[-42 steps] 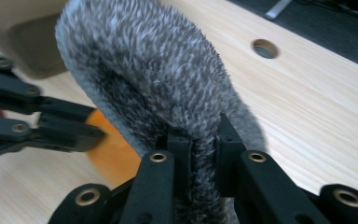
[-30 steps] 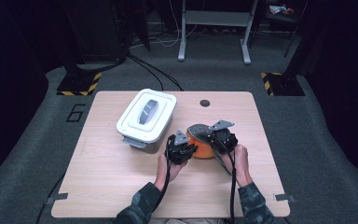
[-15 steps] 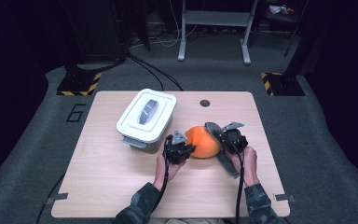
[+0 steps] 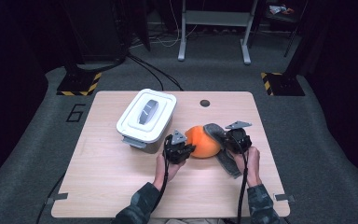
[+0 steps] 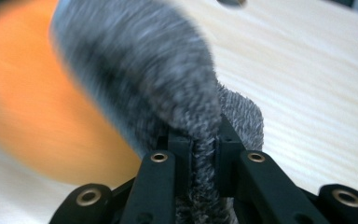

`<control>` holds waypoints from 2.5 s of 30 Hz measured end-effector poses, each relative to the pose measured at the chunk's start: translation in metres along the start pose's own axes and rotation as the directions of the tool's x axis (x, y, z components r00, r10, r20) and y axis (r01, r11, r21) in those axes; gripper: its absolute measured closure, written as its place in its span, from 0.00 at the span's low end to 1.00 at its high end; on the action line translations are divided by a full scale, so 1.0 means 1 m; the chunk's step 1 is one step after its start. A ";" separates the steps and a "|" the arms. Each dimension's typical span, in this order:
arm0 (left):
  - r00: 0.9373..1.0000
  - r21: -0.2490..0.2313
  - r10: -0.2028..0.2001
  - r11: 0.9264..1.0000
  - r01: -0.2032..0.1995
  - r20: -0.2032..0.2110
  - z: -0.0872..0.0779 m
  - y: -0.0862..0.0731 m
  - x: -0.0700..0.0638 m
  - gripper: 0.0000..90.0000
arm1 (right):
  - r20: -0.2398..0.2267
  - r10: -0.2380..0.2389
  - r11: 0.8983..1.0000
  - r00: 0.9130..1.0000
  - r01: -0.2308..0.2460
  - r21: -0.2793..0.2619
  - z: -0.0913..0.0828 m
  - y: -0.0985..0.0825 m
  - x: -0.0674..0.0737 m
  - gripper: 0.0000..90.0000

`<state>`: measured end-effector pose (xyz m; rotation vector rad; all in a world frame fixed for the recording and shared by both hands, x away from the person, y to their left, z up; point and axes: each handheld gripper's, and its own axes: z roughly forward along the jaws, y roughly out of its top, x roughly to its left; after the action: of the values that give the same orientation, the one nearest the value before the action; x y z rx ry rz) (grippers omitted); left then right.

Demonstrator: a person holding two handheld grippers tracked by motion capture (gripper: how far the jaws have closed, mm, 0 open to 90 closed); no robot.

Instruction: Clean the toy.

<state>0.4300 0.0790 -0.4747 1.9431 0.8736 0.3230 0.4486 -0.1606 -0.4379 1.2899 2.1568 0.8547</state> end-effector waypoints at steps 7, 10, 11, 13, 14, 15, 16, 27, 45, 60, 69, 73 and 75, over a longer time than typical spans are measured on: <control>1.000 -0.007 0.009 1.000 -0.009 0.011 0.001 0.001 -0.003 0.93 | -0.072 -0.077 0.994 0.994 0.071 -0.078 -0.016 0.021 0.027 0.90; 1.000 -0.003 0.017 1.000 -0.017 0.022 0.000 0.001 -0.003 0.93 | -0.088 -0.099 0.992 0.991 0.091 -0.087 -0.011 0.026 0.036 0.90; 1.000 -0.006 0.016 1.000 -0.016 0.020 0.000 0.001 -0.003 0.93 | -0.104 -0.105 0.992 0.989 0.096 -0.081 -0.008 0.027 0.038 0.90; 1.000 -0.002 0.006 1.000 -0.006 0.025 0.001 0.000 -0.002 0.93 | -0.113 -0.091 0.994 0.989 0.083 -0.072 -0.001 0.026 0.041 0.90; 1.000 -0.001 0.008 1.000 -0.008 0.023 0.001 0.000 -0.002 0.93 | -0.117 -0.104 0.993 0.988 0.097 -0.068 0.003 0.026 0.041 0.90; 1.000 -0.002 -0.003 1.000 0.003 0.026 0.001 0.000 -0.002 0.93 | -0.119 -0.100 0.993 0.988 0.092 -0.068 0.004 0.025 0.042 0.90; 1.000 -0.004 0.001 1.000 0.000 0.025 0.001 -0.001 -0.001 0.93 | -0.115 -0.099 0.993 0.988 0.092 -0.067 0.005 0.025 0.041 0.90; 1.000 0.008 0.003 1.000 -0.003 0.014 0.002 -0.001 0.000 0.94 | -0.023 -0.075 0.997 0.997 0.075 -0.015 0.004 0.014 0.023 0.91; 1.000 0.007 -0.014 1.000 0.014 0.013 0.002 -0.002 0.005 0.93 | 0.033 -0.001 0.991 0.999 -0.004 0.132 0.040 -0.020 -0.009 0.90; 1.000 0.005 -0.008 1.000 0.008 0.014 0.002 -0.002 0.006 0.92 | -0.019 -0.101 0.995 0.995 0.100 -0.003 -0.003 0.016 0.028 0.90; 0.999 0.023 0.042 0.999 -0.042 -0.030 0.001 -0.002 -0.002 0.66 | -0.024 -0.062 0.998 0.998 0.062 0.008 0.009 0.016 0.026 0.90; 0.995 0.038 0.073 0.997 -0.071 -0.063 0.003 -0.005 -0.007 0.58 | -0.026 -0.056 0.998 0.998 0.057 0.006 0.011 0.016 0.025 0.90; 0.992 0.049 0.091 0.995 -0.086 -0.088 0.003 -0.007 -0.008 0.56 | -0.024 -0.052 0.999 0.998 0.052 0.006 0.011 0.016 0.024 0.90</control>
<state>0.4232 0.0730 -0.4809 2.0262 0.8608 0.4498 0.4547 -0.1301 -0.4361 1.2274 2.2032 0.8469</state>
